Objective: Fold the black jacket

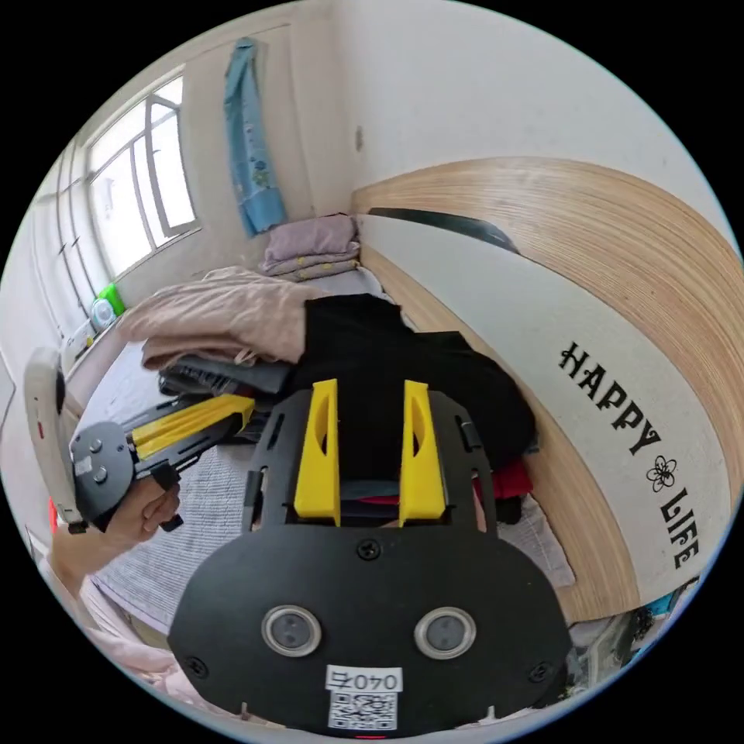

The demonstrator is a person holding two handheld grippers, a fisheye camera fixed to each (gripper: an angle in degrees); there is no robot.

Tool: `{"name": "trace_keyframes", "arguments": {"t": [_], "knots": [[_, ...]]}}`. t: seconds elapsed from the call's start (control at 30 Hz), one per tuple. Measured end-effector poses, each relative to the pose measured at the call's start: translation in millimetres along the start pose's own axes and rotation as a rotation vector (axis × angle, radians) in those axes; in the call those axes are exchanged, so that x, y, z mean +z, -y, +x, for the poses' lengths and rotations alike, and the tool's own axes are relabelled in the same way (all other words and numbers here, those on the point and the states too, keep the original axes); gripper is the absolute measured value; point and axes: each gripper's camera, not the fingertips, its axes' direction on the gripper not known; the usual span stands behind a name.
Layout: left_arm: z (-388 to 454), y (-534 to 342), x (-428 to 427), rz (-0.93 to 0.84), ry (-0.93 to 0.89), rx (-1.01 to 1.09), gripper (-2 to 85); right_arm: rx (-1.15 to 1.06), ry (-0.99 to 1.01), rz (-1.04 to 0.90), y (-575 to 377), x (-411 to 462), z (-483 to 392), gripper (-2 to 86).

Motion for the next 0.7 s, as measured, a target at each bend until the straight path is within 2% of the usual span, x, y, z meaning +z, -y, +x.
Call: {"name": "trace_keyframes", "arguments": {"t": [0.03,0.1,0.17,0.27,0.3,0.37,0.43,0.53,0.6,0.7], "knots": [[2.0,-9.2,-9.7,0.03,0.006,0.025,-0.9,-0.048,0.003,0.022,-11.3,-4.0,-23.0,4.5],[3.0,-58.4,-56.2,0.137,-0.025,0.141,-0.9,-0.127,-0.03,0.081,-24.2,-11.4,-56.6,0.5],[-5.9,-105.4,-91.5,0.192,-0.072,0.195,-0.9,-0.169,-0.107,0.136,-27.0,-15.4,-92.4,-0.5],[-29.3,-191.1,-138.1,0.216,-0.144,0.253,-0.9,-0.101,-0.116,0.151,-14.6,-4.6,-118.7,-0.9],[-41.2,-224.1,-151.2,0.202,-0.153,0.245,-0.9,-0.09,-0.105,0.14,-12.1,2.2,-122.6,-0.9],[-64.0,-271.8,-167.7,0.175,-0.184,0.19,-0.9,-0.052,-0.056,-0.063,-5.8,56.7,-136.1,-0.9],[-90.2,-316.9,-183.0,0.132,-0.251,0.114,-0.9,-0.042,-0.026,-0.144,-8.0,81.4,-151.9,-1.0],[-139.2,-393.3,-220.5,0.176,-0.321,-0.112,-0.9,-0.172,-0.207,-0.199,-0.9,83.4,-201.3,-1.0],[-166.4,-448.0,-253.7,0.243,-0.31,-0.235,-0.8,-0.192,-0.307,-0.172,-1.5,63.9,-226.8,-1.0],[-180.6,-498.4,-290.4,0.334,-0.216,-0.256,-0.8,-0.221,-0.249,0.191,-47.9,-21.6,-286.2,-0.9]]}}
